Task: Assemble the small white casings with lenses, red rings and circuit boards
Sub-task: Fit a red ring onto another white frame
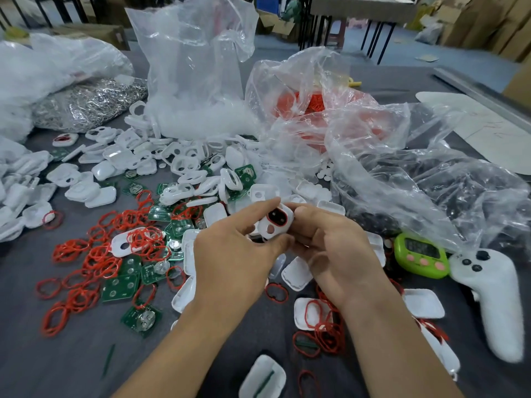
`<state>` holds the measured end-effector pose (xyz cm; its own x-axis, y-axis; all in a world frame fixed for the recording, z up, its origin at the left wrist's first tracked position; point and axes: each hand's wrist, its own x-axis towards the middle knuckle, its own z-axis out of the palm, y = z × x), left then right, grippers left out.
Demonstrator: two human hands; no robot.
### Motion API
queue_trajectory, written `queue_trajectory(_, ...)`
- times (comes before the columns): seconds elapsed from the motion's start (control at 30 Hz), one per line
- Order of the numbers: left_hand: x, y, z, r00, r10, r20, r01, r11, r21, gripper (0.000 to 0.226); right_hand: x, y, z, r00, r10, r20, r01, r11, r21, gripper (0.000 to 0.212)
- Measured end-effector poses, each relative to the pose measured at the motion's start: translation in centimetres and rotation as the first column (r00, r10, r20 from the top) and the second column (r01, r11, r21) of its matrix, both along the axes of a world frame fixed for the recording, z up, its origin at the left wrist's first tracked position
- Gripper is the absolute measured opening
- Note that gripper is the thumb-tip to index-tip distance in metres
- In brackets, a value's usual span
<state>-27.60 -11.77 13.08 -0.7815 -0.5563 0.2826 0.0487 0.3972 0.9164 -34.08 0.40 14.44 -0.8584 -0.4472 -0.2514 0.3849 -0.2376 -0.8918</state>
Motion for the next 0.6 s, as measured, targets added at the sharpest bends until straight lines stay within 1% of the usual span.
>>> queue_trajectory(0.17, 0.0, -0.3, -0.6, 0.999, -0.013, -0.033, 0.012, 0.999, -0.04, 0.072, -0.2, 0.3, 0.0, 1.0, 0.025, -0.013, -0.024, 0.999, 0.028, 0.022)
queue_trajectory(0.23, 0.0, -0.3, -0.7, 0.999, -0.03, -0.032, 0.026, 0.994, -0.105, 0.074, -0.3, 0.2, 0.0, 0.999, 0.01, -0.052, -0.006, 0.997, 0.08, 0.026)
queue_trajectory(0.3, 0.0, -0.2, -0.6, 0.999, -0.022, -0.032, 0.014, 0.971, -0.239, 0.071, -0.3, 0.1, -0.2, 0.988, 0.002, -0.157, 0.027, 0.983, 0.182, 0.03)
queue_trajectory(0.33, -0.1, -0.2, -0.8, 0.998, -0.003, -0.057, -0.015, 0.946, -0.324, 0.064, -0.2, 0.1, -0.3, 0.977, 0.01, -0.213, 0.04, 0.973, 0.227, 0.035)
queue_trajectory(0.4, -0.3, -0.1, -1.3, 0.987, 0.034, -0.154, -0.105, 0.874, -0.475, 0.052, 0.0, -0.1, -0.5, 0.959, 0.017, -0.282, 0.067, 0.956, 0.287, 0.042)
queue_trajectory(0.47, -0.5, 0.2, -1.7, 0.981, 0.05, -0.189, -0.152, 0.801, -0.58, 0.046, 0.0, -0.2, -0.8, 0.948, -0.016, -0.317, 0.123, 0.939, 0.321, 0.042)
queue_trajectory(0.5, -0.6, 0.2, -1.8, 0.983, 0.046, -0.178, -0.143, 0.8, -0.582, 0.04, 0.0, -0.3, -0.8, 0.944, -0.032, -0.33, 0.15, 0.929, 0.339, 0.04)
queue_trajectory(0.53, -0.5, 0.3, -1.8, 0.989, 0.034, -0.144, -0.109, 0.828, -0.55, 0.034, 0.0, -0.4, -0.9, 0.939, -0.034, -0.343, 0.164, 0.919, 0.358, 0.036)
queue_trajectory(0.6, -0.2, 0.1, -1.6, 0.999, -0.008, -0.039, -0.01, 0.899, -0.439, 0.033, 0.3, -0.7, -1.0, 0.937, 0.0, -0.349, 0.137, 0.92, 0.367, 0.032)
